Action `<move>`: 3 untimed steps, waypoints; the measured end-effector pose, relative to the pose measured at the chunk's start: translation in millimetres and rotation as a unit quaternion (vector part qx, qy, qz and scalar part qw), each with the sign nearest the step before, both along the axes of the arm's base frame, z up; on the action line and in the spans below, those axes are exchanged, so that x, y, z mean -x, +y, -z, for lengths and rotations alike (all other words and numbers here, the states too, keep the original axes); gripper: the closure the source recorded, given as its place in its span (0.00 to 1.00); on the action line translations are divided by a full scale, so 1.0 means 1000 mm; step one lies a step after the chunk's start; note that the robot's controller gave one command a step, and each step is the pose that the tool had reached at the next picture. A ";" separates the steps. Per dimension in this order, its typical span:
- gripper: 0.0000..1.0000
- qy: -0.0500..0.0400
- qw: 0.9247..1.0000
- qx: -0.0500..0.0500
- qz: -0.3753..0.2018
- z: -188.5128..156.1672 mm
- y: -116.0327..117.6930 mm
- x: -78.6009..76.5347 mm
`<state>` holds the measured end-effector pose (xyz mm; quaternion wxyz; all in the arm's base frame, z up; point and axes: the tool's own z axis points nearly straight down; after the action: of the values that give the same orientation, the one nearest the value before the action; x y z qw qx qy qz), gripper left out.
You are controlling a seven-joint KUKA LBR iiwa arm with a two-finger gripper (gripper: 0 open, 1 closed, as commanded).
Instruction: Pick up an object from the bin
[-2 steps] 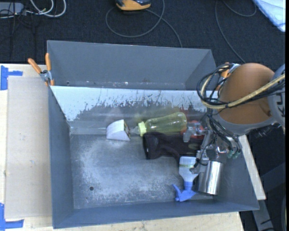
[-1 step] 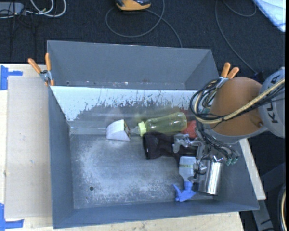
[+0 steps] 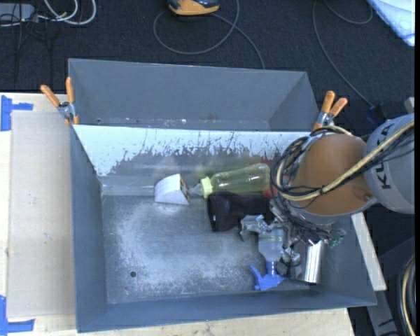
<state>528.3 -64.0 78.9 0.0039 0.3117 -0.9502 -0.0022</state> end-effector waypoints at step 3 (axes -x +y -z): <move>1.00 -0.002 0.980 -0.008 -0.197 0.010 0.012 0.045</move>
Offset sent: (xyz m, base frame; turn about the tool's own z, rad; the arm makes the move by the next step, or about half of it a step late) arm 0.0000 0.0000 0.0000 0.0000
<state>483.3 -51.6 68.9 -0.0004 0.4926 -0.8702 -0.0085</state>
